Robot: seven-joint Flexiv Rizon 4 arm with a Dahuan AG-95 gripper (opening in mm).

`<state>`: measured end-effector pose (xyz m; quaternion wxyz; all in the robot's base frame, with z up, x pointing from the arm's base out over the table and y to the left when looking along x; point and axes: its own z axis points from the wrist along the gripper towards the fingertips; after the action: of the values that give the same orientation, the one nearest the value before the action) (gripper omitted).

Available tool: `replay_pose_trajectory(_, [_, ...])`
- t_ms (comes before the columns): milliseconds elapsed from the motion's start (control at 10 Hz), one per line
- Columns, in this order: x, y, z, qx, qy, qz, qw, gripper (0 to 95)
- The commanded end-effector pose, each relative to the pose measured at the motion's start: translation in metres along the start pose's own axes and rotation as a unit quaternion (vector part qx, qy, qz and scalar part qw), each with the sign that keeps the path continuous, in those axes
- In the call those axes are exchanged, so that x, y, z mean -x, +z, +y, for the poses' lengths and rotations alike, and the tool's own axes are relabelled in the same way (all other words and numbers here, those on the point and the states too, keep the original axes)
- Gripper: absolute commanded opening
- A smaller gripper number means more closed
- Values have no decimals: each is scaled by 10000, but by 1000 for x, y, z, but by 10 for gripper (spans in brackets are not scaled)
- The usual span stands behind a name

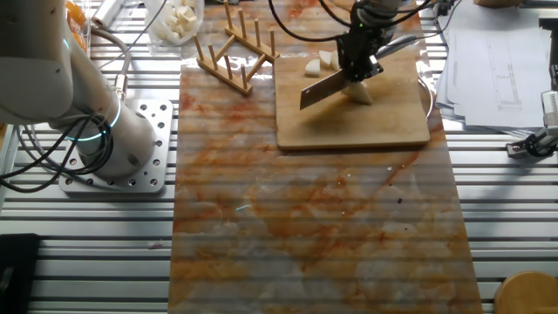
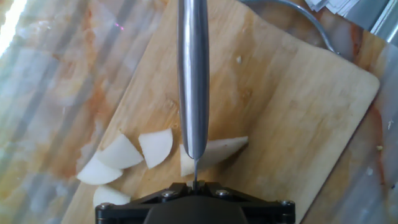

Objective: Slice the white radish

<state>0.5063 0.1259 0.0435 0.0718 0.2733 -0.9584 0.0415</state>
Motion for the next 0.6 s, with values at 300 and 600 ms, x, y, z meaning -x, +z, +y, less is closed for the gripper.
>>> replay_pose_trajectory(300, [-1, 14, -4, 68, -85, -15, 9999, 0])
replay_pose_trajectory(600, [-15, -27, -10, 68, -157, -21, 9999, 0])
